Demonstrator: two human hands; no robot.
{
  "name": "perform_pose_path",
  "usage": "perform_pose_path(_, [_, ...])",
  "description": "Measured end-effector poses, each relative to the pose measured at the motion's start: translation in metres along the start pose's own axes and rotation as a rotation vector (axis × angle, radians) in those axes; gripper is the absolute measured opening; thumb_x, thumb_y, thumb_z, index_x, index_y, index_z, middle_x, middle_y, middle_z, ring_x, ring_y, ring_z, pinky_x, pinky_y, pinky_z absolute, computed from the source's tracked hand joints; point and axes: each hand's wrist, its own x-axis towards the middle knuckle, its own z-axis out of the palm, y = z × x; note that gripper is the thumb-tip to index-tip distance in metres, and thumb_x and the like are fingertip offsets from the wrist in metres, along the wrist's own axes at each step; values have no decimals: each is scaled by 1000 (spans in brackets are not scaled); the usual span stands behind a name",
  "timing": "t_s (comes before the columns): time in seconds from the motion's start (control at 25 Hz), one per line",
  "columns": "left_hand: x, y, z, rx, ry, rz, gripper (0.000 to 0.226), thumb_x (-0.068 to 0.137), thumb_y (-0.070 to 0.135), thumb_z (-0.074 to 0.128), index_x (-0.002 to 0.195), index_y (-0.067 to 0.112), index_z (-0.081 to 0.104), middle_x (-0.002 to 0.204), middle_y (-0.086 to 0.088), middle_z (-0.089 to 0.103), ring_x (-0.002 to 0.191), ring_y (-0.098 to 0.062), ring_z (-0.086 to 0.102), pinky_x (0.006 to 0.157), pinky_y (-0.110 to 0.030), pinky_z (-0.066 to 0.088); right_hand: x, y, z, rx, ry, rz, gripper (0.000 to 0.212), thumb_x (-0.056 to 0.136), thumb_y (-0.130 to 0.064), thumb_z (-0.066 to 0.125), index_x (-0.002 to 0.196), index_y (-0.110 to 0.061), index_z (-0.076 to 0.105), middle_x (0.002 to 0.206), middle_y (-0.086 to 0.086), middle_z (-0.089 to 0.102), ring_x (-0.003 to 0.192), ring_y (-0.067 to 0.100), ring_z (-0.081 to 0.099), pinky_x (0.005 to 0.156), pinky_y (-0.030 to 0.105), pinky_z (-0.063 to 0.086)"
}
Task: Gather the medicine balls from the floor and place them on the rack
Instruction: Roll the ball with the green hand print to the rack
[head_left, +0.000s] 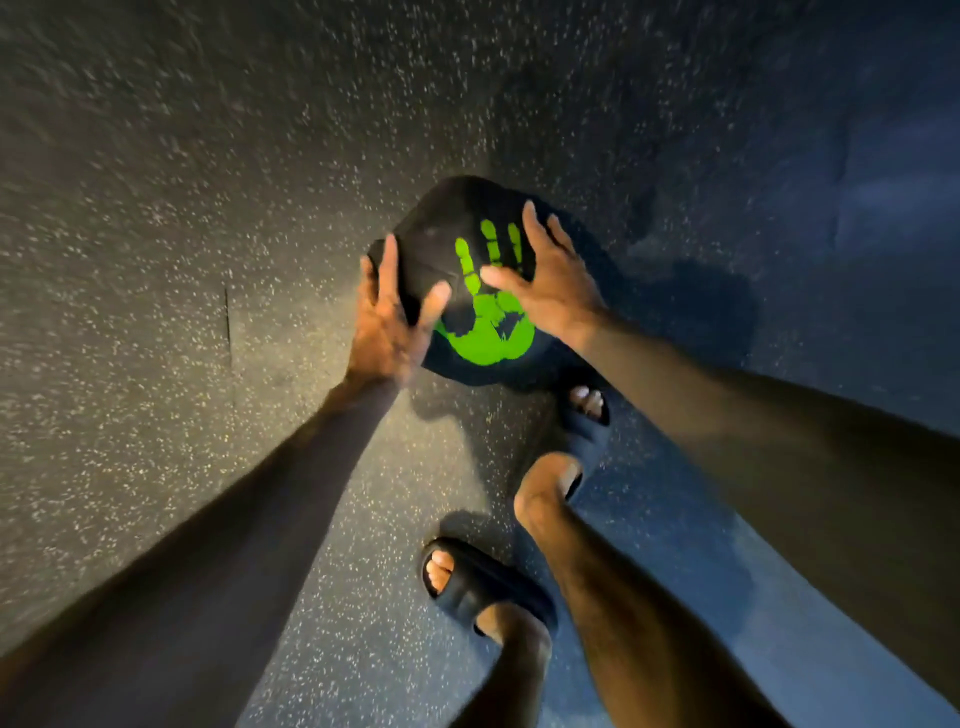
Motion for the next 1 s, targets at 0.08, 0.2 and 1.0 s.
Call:
perform_pose_path(0.08, [-4, 2, 1, 140, -20, 114, 107, 77, 78, 55, 159, 34, 3, 166, -18, 1, 155, -32, 3, 123, -49, 18, 40, -34, -5, 16, 49, 51, 83, 93, -62, 54, 160, -29, 17, 167, 13, 15, 153, 31, 17, 122, 44, 21])
perform_pose_path(0.2, [25, 15, -11, 112, -22, 100, 112, 72, 82, 57, 157, 42, -3, 167, -13, -6, 155, -32, -2, 119, -60, 23, 61, -64, -10, 4, 157, 5, 71, 97, -55, 50, 157, -25, 28, 164, 13, 21, 151, 32, 21, 121, 45, 22])
perform_pose_path(1.0, [213, 105, -99, 328, -122, 318, 95, 89, 71, 47, 161, 24, 6, 166, -20, -5, 154, -36, 0, 122, -56, 16, 175, -136, -88, -82, 188, -32, 68, 103, -49, 40, 160, -32, 7, 146, 18, 50, 129, 38, 50, 99, 48, 43])
